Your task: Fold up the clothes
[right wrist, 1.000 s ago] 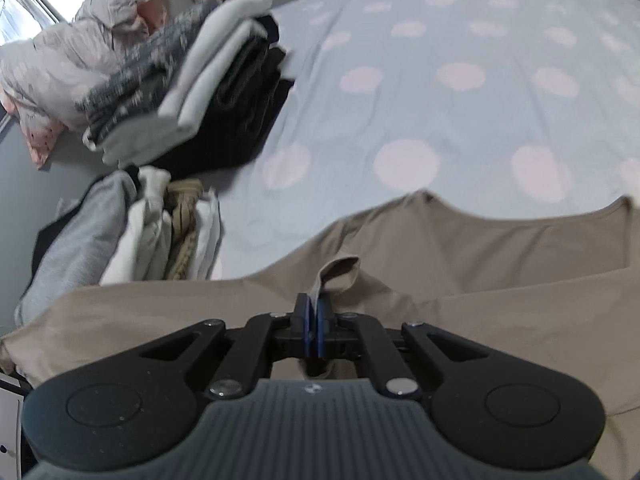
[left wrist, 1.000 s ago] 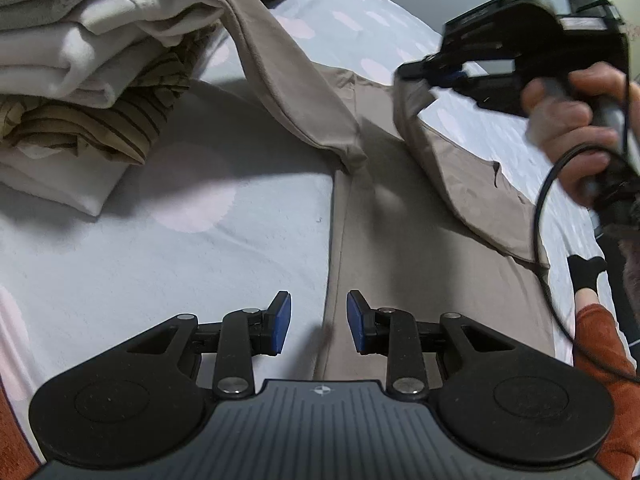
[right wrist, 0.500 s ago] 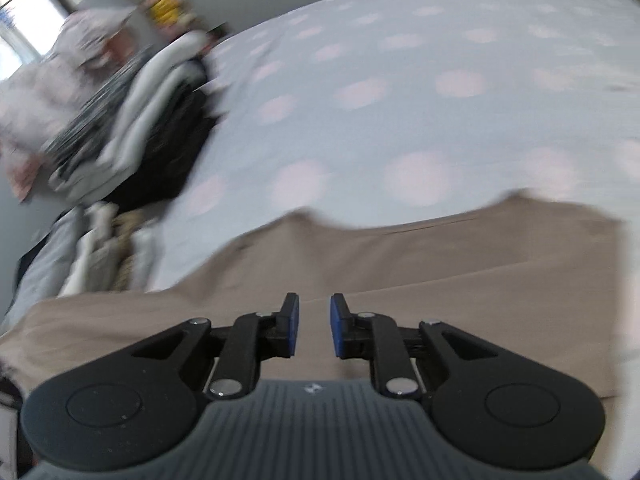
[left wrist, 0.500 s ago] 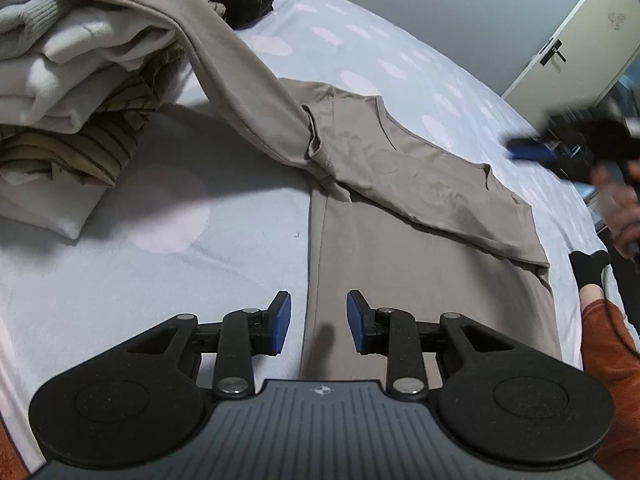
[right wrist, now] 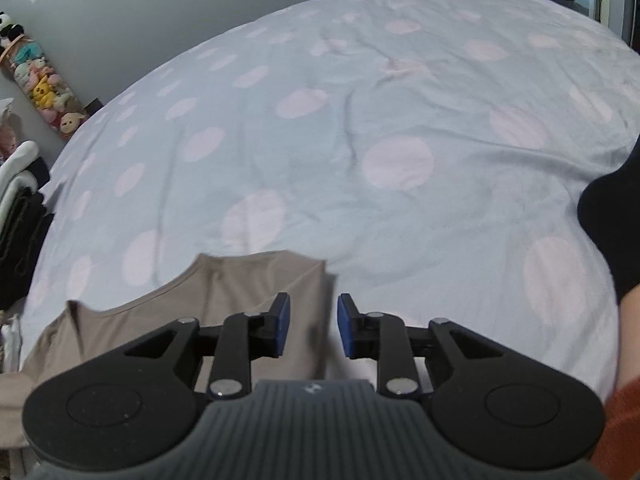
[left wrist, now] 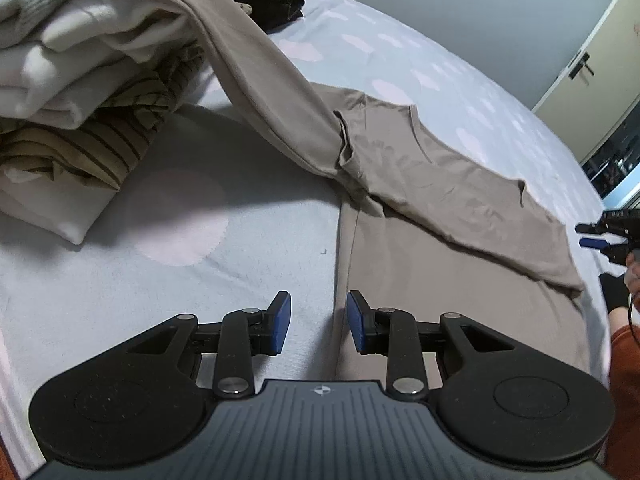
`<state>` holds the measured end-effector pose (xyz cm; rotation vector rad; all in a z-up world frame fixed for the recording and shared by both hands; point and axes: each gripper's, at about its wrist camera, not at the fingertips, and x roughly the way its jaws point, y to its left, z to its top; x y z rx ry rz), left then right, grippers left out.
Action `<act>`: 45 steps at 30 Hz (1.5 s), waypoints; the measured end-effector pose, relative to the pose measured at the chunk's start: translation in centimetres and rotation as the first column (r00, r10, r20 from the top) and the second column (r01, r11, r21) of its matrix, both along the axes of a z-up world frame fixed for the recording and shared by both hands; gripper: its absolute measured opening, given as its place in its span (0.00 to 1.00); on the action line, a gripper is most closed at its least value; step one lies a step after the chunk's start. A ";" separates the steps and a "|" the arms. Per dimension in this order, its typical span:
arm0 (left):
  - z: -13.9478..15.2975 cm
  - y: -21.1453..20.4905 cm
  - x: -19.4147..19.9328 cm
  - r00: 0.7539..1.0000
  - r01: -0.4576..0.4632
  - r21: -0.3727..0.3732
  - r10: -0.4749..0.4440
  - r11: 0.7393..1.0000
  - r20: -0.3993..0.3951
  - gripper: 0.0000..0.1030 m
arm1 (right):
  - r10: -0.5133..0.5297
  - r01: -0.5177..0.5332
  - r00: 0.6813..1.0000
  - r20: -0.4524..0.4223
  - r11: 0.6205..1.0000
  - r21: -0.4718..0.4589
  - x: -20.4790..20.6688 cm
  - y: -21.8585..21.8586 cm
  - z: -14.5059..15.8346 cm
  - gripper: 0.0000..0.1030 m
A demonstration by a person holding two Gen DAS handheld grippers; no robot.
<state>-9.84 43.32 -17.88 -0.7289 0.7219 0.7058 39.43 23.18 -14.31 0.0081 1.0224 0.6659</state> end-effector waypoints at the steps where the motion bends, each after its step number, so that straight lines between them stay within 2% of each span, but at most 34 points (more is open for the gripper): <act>1: -0.1 -0.1 0.2 1.000 0.003 0.007 -0.003 1.000 -0.008 0.34 | -0.005 0.005 1.000 -0.014 1.000 0.007 0.5 0.1 -0.7 0.29; 5: -0.3 -0.1 0.6 1.000 0.007 0.019 -0.007 1.000 -0.023 0.34 | -0.001 0.003 0.998 -0.070 0.999 0.042 1.6 0.9 -2.9 0.27; 6: -0.3 0.0 0.6 1.000 0.007 0.020 -0.006 1.000 -0.023 0.34 | 0.007 -0.003 0.998 -0.070 0.999 0.049 1.7 1.1 -3.1 0.05; 7: -0.4 0.0 0.7 1.000 0.006 0.020 -0.006 1.000 -0.023 0.34 | 0.017 -0.015 0.999 -0.045 0.999 0.051 1.6 1.3 -3.0 0.02; 10: -0.4 0.1 0.8 1.000 0.005 0.021 -0.004 1.000 -0.022 0.34 | 0.014 -0.015 0.999 0.032 0.999 0.036 2.2 1.4 -2.4 0.01; 12: -0.4 0.2 0.8 1.000 0.004 0.022 -0.003 1.000 -0.022 0.34 | -0.032 0.032 0.999 0.007 0.999 0.001 3.4 1.1 -3.1 0.01; 15: -0.5 0.3 1.0 1.000 0.002 0.023 -0.002 1.000 -0.021 0.34 | -0.028 0.028 0.999 -0.038 1.000 0.010 3.8 0.7 -4.2 0.03; 17: -0.5 0.4 1.0 1.000 0.001 0.025 -0.001 1.000 -0.021 0.34 | -0.034 0.036 0.998 -0.059 0.999 0.031 3.6 0.1 -3.9 0.06; 18: -0.5 0.3 1.0 1.000 0.000 0.029 0.000 1.000 -0.019 0.34 | -0.038 0.041 0.997 -0.072 0.998 0.044 3.4 -0.4 -3.6 0.13; 19: -0.4 0.2 1.0 1.000 -0.001 0.032 0.001 0.999 -0.018 0.34 | -0.035 0.041 0.996 -0.085 0.997 0.063 3.0 -1.1 -3.1 0.21; 20: -0.4 0.1 1.0 1.000 -0.002 0.036 0.002 0.999 -0.017 0.34 | -0.029 0.037 0.995 -0.096 0.996 0.081 2.4 -1.8 -2.7 0.24; 23: -0.3 -0.1 0.9 1.000 -0.005 0.048 0.005 0.999 -0.013 0.34 | 0.014 0.001 0.993 -0.117 0.992 0.125 -0.5 -3.9 -1.3 0.25; 27: -0.1 -0.5 0.8 1.000 -0.010 0.063 0.010 0.998 -0.007 0.34 | 0.070 -0.053 0.992 -0.108 0.986 0.157 -4.6 -6.4 -1.6 0.34; 29: 0.6 -0.6 0.1 1.000 -0.027 0.076 0.027 0.997 0.010 0.34 | 0.068 -0.054 0.993 -0.094 0.989 0.141 -5.6 -6.6 -2.6 0.34; 30: 0.9 -0.7 -0.2 0.999 -0.036 0.082 0.035 0.996 0.018 0.34 | 0.064 -0.052 0.994 -0.090 0.990 0.134 -6.0 -6.6 -3.0 0.27; 31: 1.2 -0.8 -0.5 0.999 -0.045 0.088 0.043 0.995 0.027 0.34 | 0.055 -0.044 0.995 -0.089 0.991 0.128 -6.0 -6.6 -3.4 0.07; 34: 2.3 -1.0 -1.5 0.996 -0.073 0.105 0.068 0.992 0.054 0.34 | 0.026 -0.018 0.997 -0.077 0.995 0.098 -6.0 -6.5 -4.4 0.05; 38: 5.2 -0.6 -3.3 0.989 -0.136 0.146 0.125 0.980 0.084 0.34 | 0.021 -0.011 0.996 -0.083 0.993 0.120 -5.7 -6.8 -4.4 0.08; 40: 7.3 -0.2 -4.5 0.982 -0.175 0.181 0.159 0.968 0.103 0.34 | 0.022 -0.011 0.997 -0.074 0.988 0.153 -5.9 -7.1 -4.0 0.17; 42: 9.5 0.1 -5.6 0.974 -0.214 0.221 0.189 0.952 0.126 0.38 | 0.027 -0.016 0.998 -0.056 0.981 0.192 -6.4 -7.5 -3.4 0.26; 45: 12.9 1.2 -7.3 0.960 -0.277 0.303 0.251 0.912 0.123 0.44 | 0.053 -0.050 0.999 -0.008 0.977 0.209 -7.1 -7.2 -2.7 0.26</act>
